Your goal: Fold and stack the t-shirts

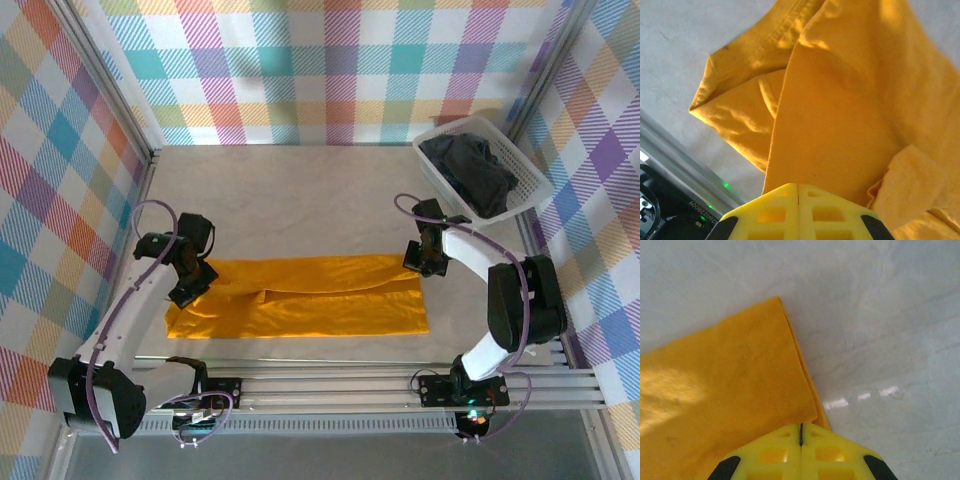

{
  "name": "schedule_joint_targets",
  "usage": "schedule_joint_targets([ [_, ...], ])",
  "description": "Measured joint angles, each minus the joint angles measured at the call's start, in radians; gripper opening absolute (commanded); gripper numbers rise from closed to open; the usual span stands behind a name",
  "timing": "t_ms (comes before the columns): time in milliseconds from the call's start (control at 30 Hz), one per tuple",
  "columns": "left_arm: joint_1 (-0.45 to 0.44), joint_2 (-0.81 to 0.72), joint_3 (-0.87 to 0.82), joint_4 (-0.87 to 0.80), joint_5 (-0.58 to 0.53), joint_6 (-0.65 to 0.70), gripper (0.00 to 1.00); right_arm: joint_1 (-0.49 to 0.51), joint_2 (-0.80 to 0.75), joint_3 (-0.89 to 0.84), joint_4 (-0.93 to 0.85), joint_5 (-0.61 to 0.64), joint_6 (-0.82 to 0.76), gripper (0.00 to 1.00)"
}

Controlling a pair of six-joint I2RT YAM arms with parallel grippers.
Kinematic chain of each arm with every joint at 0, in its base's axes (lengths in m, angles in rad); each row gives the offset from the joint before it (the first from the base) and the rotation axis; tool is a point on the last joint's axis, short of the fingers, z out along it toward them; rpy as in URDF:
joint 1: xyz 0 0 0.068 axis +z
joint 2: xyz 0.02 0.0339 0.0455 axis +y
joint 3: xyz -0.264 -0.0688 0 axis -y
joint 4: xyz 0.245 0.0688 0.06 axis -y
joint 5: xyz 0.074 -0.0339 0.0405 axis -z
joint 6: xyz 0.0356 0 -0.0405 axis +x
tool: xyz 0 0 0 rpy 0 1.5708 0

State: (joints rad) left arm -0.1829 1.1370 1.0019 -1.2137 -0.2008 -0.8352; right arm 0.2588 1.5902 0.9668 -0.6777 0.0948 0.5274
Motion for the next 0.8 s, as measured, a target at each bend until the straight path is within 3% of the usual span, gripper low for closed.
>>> schedule_joint_targets([
  [800, -0.001, -0.042, -0.022, -0.025, -0.027, -0.034, 0.00, 0.000, -0.039, -0.022, -0.062, 0.027, 0.011, 0.00],
])
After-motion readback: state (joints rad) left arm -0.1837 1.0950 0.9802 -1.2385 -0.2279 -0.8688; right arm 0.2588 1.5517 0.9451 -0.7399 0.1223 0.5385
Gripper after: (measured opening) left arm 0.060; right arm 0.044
